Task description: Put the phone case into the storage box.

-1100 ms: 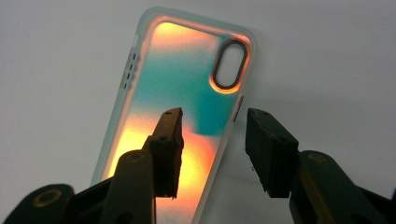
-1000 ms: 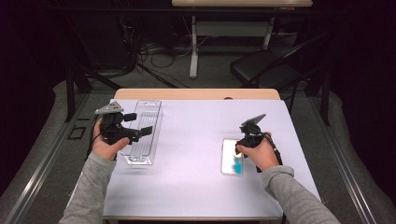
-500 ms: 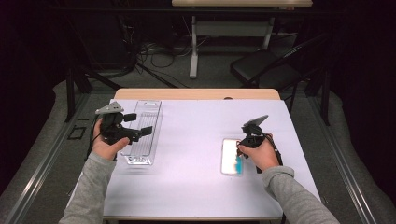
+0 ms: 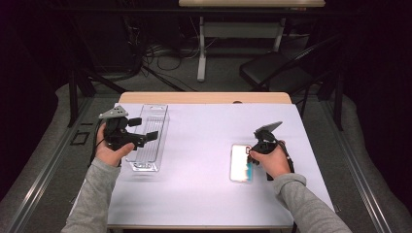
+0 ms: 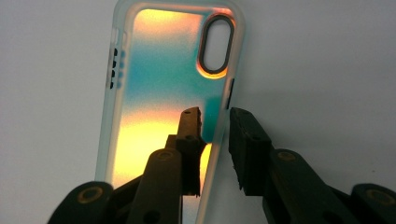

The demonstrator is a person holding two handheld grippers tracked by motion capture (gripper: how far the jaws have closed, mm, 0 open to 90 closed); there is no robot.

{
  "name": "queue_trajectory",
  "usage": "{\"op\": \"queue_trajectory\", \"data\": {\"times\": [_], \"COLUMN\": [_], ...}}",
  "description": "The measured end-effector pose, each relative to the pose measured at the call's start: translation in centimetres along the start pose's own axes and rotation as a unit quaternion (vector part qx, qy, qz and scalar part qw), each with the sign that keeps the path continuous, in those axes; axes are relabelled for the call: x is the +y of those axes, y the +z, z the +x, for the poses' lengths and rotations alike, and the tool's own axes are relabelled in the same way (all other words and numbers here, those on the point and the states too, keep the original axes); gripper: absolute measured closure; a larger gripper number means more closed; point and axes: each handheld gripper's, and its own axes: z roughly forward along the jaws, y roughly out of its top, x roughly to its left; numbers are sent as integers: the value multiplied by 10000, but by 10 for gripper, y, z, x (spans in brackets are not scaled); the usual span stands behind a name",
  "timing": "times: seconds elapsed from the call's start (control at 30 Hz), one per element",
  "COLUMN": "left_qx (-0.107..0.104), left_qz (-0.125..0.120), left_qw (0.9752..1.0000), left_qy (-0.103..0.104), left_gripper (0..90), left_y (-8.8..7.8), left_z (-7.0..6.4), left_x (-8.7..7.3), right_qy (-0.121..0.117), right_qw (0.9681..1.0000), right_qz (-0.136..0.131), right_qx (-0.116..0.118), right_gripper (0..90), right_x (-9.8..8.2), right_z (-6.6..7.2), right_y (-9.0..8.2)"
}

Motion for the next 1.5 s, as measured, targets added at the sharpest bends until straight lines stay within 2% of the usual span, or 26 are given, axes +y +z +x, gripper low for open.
{"op": "queue_trajectory", "data": {"times": [0.07, 0.17, 0.43, 0.47, 0.5, 0.53, 0.77, 0.97, 1.13, 1.2, 1.5], "left_qx": [4, 10, 18, 22, 22, 21, 15, 24, 35, 33, 42], "left_qz": [1, 7, 1, 2, 3, 6, 5, 8, -3, -2, 1], "left_qw": [10000, 10000, 10000, 10000, 10000, 10000, 10000, 10000, 10000, 10000, 10000], "left_qy": [-2, 2, -1, 10, 11, 13, 10, -6, 2, -2, -14], "left_gripper": [31, 31, 31, 31, 33, 34, 34, 34, 34, 34, 34], "left_y": [0, 0, 0, 0, 0, 0, 0, -1, -1, -1, -2], "left_z": [0, 1, 1, 1, 1, 1, 1, 2, 2, 2, 2], "left_x": [0, 0, 0, 0, 0, 0, 0, 0, 0, 0, 0], "right_qy": [87, 31, 123, 131, 106, 129, 134, 188, 215, 311, 300], "right_qw": [9999, 10000, 9999, 9999, 9999, 9999, 9999, 9998, 9997, 9995, 9995], "right_qz": [-49, -21, -44, -21, 123, 53, 15, 58, 61, 37, 63], "right_qx": [64, 50, 76, 72, 57, 16, 58, -6, 16, 70, 76], "right_gripper": [752, 762, 782, 782, 783, 786, 810, 822, 827, 828, 839], "right_x": [-1, 0, 0, 0, 1, 1, 0, 1, 1, 1, 1], "right_z": [-1, -3, -3, -3, -3, -2, -3, -3, -4, -3, -4], "right_y": [1, 0, 1, 1, -1, 0, 1, 1, 1, 1, 1]}}
